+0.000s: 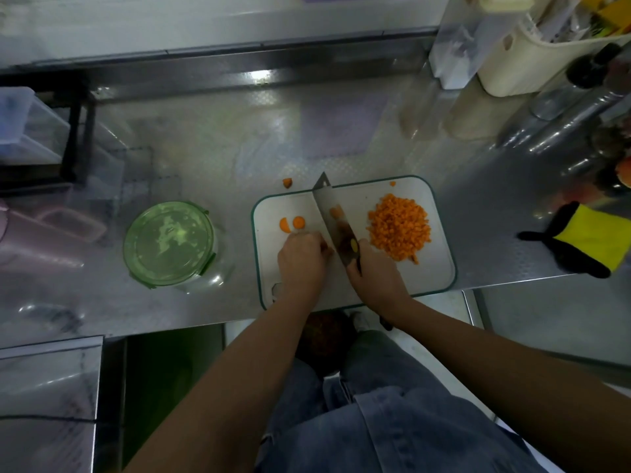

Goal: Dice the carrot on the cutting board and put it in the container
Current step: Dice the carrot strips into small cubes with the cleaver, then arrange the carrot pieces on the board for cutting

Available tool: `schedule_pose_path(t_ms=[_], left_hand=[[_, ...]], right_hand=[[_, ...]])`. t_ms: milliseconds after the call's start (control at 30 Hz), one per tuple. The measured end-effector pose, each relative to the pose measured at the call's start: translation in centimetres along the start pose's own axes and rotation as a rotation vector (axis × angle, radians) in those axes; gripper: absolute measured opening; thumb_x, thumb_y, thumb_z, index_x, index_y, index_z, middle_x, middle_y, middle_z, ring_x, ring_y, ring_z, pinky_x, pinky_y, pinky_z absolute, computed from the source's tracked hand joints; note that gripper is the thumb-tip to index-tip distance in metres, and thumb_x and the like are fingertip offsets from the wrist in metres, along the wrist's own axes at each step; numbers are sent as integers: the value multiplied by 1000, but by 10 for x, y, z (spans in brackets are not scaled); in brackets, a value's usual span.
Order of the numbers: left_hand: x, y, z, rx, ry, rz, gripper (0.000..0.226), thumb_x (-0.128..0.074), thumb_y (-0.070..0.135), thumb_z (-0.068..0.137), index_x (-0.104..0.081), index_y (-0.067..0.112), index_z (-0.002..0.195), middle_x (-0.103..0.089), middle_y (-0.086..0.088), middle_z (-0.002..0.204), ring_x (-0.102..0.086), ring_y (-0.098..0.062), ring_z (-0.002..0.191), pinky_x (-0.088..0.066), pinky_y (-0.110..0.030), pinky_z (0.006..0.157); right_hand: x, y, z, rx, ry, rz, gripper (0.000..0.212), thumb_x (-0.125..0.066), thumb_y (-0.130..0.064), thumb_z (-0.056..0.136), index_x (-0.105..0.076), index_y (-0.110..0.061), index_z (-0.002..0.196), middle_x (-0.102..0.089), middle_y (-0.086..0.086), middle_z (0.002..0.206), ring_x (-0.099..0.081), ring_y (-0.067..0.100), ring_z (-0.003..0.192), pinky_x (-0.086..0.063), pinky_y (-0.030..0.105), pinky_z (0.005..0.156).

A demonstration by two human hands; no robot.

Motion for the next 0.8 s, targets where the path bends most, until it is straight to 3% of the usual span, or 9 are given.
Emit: schedule_pose_path(t_ms=[200,400,433,500,567,700,800], left_hand=[[-3,1,-1,-51,-13,-56,21,-58,29,92,-74,15,96,-68,-6,92,-59,-22,90,-48,-34,71],[8,-10,-10,-17,72,-130,14,-57,21,88,-67,12,84,-63,-6,86,-57,-23,86,-46,-35,68],[10,-12,-11,-14,79,-124,12,-57,20,87,-65,13,83,-62,-6,85,-57,-23,84,-45,-35,66],[13,-16,-13,-17,83,-123,9,-56,20,86,-61,14,80,-60,-6,82,-55,-23,82,-43,-35,64],[16,-18,-16,-13,81,-125,7,-56,20,85,-60,15,81,-59,-6,82,-55,-24,84,-45,-37,66],[18,-18,-22,12,69,-85,14,-57,20,88,-63,10,95,-61,-12,97,-53,-27,99,-44,-38,78],[19,-19,-24,23,60,-57,18,-54,20,89,-62,9,101,-59,-12,104,-51,-27,104,-43,-37,80]], right_hand=[[14,8,2,-26,49,81,14,-50,-11,91,-51,-1,102,-56,14,70,-52,24,58,-43,42,54],[8,-4,-6,18,35,133,6,-50,-11,91,-47,-7,88,-42,0,62,-41,14,54,-35,37,53],[5,-8,-8,27,16,141,5,-49,-11,92,-48,-7,94,-41,-3,61,-41,13,53,-34,35,53],[-1,-13,-12,32,-14,162,25,-48,-12,93,-49,-2,117,-42,-5,60,-42,12,52,-33,29,49],[-5,-9,-15,26,-31,159,32,-48,-11,94,-47,0,124,-42,-5,59,-42,11,51,-30,26,46],[5,14,-14,-45,45,163,8,-51,-10,91,-49,-2,92,-47,9,64,-49,26,59,-38,38,55],[24,33,-4,-157,97,133,13,-49,-13,93,-41,-5,86,-52,17,68,-52,30,58,-45,44,55]])
Point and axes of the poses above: each hand's wrist, its own z-axis towards the middle knuckle, its own x-axis out of the back of the hand, y = z × x, the point moved 4 cm from there along z, towards the middle knuckle
